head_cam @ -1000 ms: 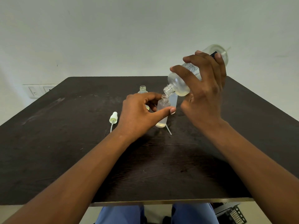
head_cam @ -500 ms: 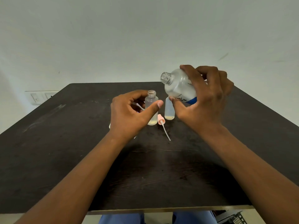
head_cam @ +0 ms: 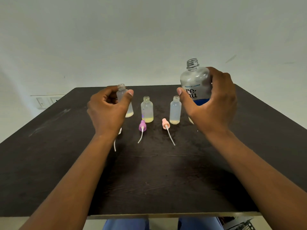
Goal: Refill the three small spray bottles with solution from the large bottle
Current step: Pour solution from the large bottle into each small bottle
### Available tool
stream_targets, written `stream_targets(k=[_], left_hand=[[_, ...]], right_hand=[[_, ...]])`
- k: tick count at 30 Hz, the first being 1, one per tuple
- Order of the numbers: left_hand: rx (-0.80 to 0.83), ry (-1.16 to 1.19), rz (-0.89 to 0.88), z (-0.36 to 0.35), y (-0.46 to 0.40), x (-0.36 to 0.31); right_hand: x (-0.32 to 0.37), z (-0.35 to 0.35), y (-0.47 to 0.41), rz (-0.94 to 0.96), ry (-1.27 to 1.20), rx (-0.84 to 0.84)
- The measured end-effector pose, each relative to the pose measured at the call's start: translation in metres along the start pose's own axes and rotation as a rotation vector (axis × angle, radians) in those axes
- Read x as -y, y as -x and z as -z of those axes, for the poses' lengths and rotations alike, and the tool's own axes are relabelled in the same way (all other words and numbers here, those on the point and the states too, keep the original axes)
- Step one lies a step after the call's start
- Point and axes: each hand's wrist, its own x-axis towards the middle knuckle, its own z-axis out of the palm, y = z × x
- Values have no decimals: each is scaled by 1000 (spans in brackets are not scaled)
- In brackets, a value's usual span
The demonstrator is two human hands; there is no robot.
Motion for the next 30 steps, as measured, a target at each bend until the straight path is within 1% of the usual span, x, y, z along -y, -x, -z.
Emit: stream_targets(k=[5,12,22,30], left_hand=[[28,-94,135,0,-4,10],[71,-159,219,-1,-7,19],[141,-261,250,-5,-4,26],[152,-292,281,-5,-5,26]], right_hand=[[0,-1,0,-11,0,23],[2,-1,1,-24,-6,33],[2,-2,2,-10,-96,54],[1,-2,1,-50,-299,73]])
